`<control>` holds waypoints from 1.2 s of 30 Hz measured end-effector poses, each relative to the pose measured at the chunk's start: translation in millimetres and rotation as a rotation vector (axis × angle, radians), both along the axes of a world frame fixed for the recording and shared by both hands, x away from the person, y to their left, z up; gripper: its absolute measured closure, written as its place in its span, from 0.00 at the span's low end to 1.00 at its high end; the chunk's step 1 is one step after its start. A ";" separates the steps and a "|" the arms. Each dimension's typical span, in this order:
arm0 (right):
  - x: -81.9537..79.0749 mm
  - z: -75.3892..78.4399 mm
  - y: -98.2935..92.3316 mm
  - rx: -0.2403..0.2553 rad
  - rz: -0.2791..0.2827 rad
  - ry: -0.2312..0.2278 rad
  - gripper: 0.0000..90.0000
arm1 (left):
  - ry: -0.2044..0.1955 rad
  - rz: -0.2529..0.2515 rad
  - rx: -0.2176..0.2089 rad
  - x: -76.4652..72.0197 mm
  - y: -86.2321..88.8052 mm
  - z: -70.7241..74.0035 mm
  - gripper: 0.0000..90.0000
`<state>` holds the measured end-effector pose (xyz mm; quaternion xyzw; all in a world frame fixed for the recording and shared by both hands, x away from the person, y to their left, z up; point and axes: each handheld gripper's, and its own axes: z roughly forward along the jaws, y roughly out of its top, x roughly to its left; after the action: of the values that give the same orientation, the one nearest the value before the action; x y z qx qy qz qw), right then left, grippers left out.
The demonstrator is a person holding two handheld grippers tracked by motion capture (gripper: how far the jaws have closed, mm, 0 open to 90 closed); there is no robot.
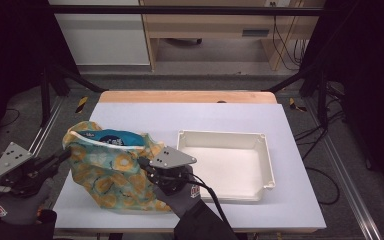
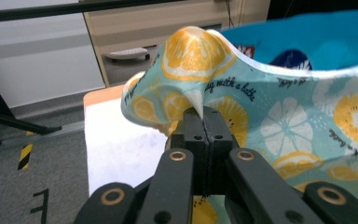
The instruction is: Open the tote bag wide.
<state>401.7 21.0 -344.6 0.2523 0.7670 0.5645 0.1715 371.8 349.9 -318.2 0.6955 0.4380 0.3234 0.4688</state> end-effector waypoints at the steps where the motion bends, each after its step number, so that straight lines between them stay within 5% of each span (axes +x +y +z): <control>1: 0.4 -1.5 1.3 -0.002 0.001 0.005 1.00 | -0.001 0.002 0.000 -2.1 1.4 -1.9 0.99; 14: -2.5 -13.9 -3.6 0.002 0.001 0.039 1.00 | 0.053 -0.016 0.020 -10.1 1.0 -30.7 0.99; 36: -7.0 -64.4 -4.0 -0.014 -0.016 0.137 1.00 | 0.142 -0.053 0.021 -11.7 -0.2 -74.3 0.99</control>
<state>394.6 17.1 -409.0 0.2955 0.7787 0.5392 0.1250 360.1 349.7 -392.5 0.7329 0.4482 0.2653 0.4377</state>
